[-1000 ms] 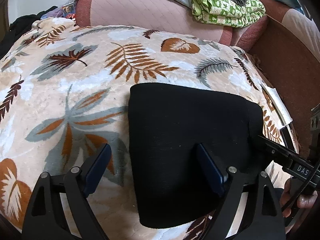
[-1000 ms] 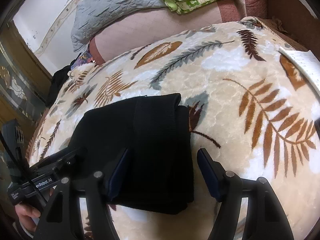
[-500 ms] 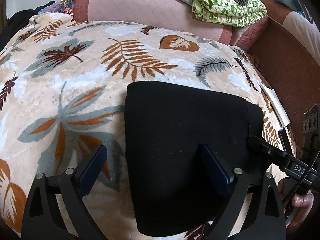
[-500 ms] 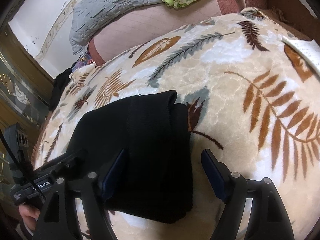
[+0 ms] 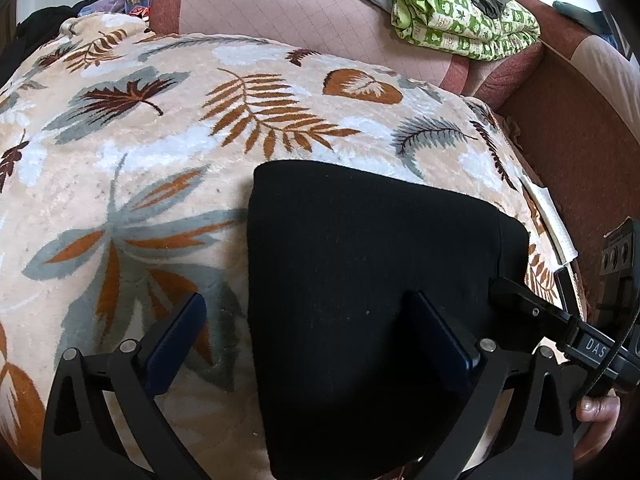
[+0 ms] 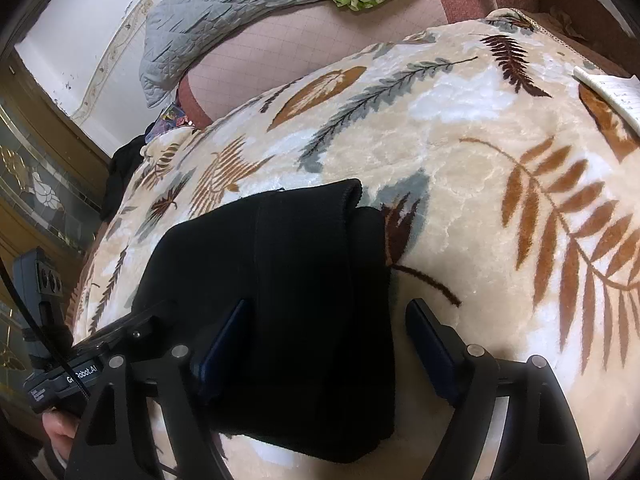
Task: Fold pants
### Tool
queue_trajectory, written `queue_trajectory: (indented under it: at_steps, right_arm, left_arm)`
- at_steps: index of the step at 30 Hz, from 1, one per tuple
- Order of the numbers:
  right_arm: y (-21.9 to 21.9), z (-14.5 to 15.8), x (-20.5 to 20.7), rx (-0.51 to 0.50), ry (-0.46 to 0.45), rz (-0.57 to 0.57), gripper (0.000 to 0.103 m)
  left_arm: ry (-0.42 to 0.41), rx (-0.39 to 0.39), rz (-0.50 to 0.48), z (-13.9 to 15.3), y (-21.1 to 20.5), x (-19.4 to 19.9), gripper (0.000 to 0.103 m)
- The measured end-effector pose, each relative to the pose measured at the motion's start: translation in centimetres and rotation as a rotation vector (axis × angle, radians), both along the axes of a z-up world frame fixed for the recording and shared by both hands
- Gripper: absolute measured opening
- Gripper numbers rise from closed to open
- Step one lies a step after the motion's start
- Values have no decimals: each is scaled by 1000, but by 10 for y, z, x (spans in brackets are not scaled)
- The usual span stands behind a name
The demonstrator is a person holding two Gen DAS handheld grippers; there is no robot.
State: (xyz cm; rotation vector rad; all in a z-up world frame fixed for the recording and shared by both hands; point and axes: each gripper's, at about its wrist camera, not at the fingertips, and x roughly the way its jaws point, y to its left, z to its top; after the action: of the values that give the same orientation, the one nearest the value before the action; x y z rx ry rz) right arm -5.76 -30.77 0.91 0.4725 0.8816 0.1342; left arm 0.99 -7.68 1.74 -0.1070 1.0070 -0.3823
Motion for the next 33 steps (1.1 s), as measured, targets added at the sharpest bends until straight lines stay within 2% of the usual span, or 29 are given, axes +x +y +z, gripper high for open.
queue_trajectory:
  at_steps: [19,20,21,23,25,26,28,33]
  right_arm:
    - [3,-6,7,13,-26,20,85]
    - [4,-5,7,7,-28,23,83]
    - [5,-4,7,11,-34,30,70]
    - [8,-2,5,-9,-38,28,63]
    - [10,2,3,-35,-49,33,52]
    - [11,4,2,-42,-55,33,50]
    - [13,10,-1,-64,-69,29,41]
    - [25,27,-10,-132,-115,16,36]
  left_arm:
    - [4,-49,10,-8,2,4,103]
    - [3,-47,10,-8,2,4,103]
    - [0,-41,8,-8,1,3,103]
    - [-3,-28,2,-8,-1,2,103]
    - [-2,-42,-13,-6,-3,0,91]
    - [0,-63,-29,-4,-4,-3,76]
    - [-22,-51,-41,1,-8,-8,69]
    - [-68,-15,-62,14,-13,-18,44]
